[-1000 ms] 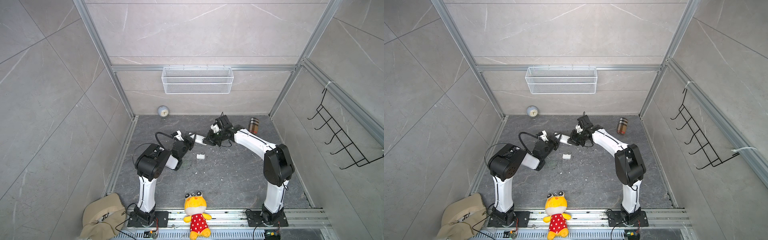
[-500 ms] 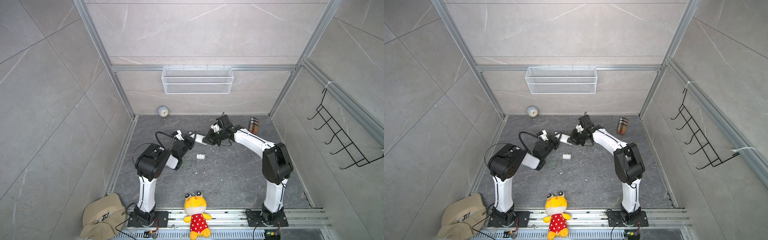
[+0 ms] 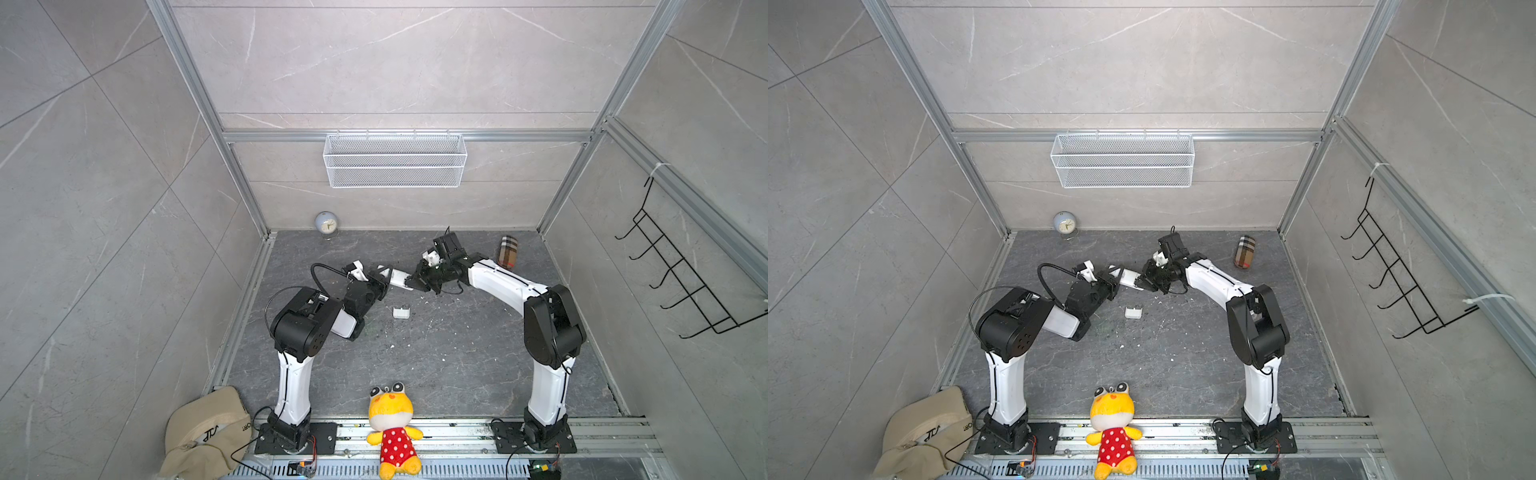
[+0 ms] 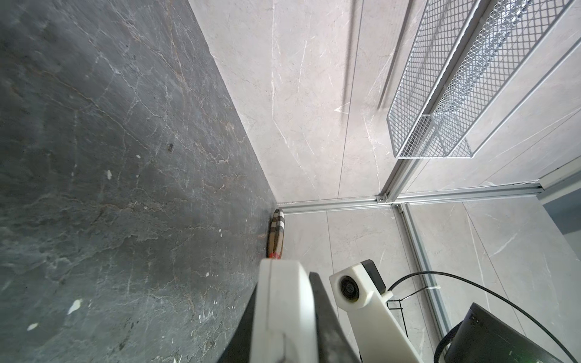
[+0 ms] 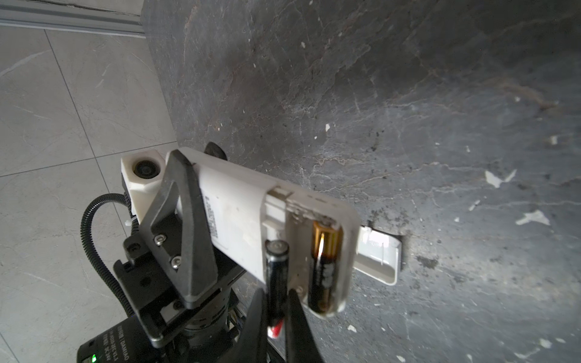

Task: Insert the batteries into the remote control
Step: 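Carry the black-and-red battery with the right gripper toward the remote's compartment, then lower the black-and-red battery into the compartment beside the gold battery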

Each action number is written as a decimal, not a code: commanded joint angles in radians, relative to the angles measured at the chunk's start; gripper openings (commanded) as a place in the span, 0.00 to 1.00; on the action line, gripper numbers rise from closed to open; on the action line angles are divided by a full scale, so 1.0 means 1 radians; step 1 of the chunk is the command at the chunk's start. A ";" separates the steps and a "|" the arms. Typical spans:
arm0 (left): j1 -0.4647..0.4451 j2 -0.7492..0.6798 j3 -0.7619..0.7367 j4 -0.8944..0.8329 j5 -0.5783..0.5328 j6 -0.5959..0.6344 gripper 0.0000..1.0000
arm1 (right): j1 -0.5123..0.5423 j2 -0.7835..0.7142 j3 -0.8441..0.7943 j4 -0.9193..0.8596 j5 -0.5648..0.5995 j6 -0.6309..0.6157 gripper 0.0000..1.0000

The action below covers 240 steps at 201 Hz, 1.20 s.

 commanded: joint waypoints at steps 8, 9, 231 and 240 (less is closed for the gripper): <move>0.007 -0.022 0.014 0.078 0.002 0.032 0.02 | -0.003 -0.038 -0.018 -0.001 -0.005 0.019 0.11; 0.006 -0.022 0.014 0.078 0.001 0.033 0.02 | -0.003 -0.038 -0.018 -0.002 -0.005 0.019 0.11; 0.013 -0.042 0.010 0.079 0.041 0.051 0.02 | -0.037 -0.001 -0.040 0.136 -0.161 0.172 0.13; 0.016 -0.045 0.008 0.080 0.046 0.050 0.02 | -0.041 -0.003 -0.047 0.141 -0.166 0.175 0.13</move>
